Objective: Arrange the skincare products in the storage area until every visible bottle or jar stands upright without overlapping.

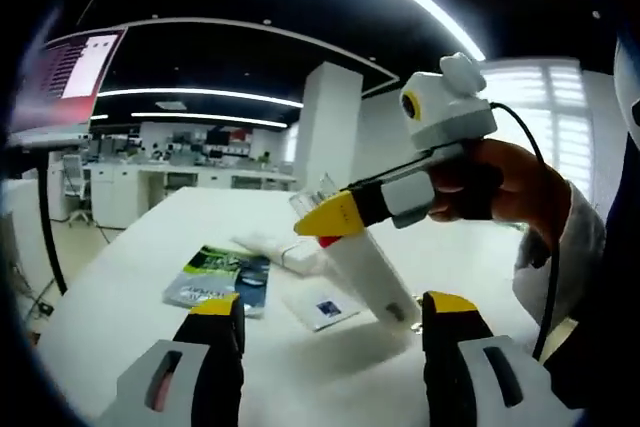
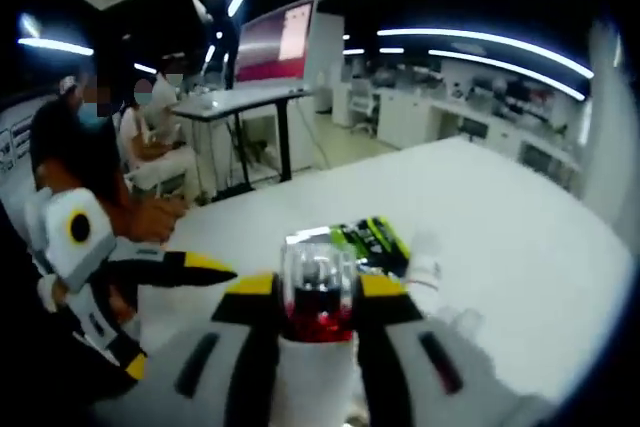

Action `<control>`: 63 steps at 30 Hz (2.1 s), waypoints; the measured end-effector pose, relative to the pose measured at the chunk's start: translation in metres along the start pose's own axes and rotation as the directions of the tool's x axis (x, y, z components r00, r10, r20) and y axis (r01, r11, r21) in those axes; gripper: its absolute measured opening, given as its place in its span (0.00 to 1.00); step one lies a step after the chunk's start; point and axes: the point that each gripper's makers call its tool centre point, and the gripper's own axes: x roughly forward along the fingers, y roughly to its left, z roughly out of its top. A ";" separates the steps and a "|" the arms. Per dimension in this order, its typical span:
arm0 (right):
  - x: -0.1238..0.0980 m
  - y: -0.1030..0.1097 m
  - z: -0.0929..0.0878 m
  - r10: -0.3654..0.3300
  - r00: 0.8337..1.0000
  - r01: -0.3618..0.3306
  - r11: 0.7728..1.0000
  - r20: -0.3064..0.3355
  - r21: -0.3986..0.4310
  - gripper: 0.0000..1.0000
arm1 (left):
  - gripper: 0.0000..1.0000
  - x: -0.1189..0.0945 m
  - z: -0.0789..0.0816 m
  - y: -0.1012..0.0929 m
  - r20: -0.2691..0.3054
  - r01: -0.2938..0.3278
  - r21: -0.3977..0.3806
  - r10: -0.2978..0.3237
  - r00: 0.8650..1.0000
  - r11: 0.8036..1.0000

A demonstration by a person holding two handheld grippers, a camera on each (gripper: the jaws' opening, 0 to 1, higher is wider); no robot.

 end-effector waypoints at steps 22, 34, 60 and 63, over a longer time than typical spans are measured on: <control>-0.038 0.003 0.005 -0.030 0.995 0.027 0.999 0.098 0.028 0.28 | 0.74 0.037 0.008 -0.049 -0.013 0.153 0.090 -0.153 0.988 0.984; -0.054 0.003 0.000 -0.029 0.988 0.023 0.999 0.150 0.040 0.28 | 0.57 0.051 0.002 -0.055 -0.016 0.145 0.144 -0.144 0.989 0.979; -0.070 0.011 -0.008 0.013 0.964 -0.012 1.000 0.266 -0.006 0.28 | 0.31 0.068 -0.006 -0.060 0.017 0.175 0.201 -0.182 0.983 0.964; -0.069 0.011 -0.011 0.032 0.962 -0.034 0.999 0.272 0.002 0.28 | 0.31 0.068 -0.006 -0.059 0.023 0.185 0.196 -0.193 0.981 0.963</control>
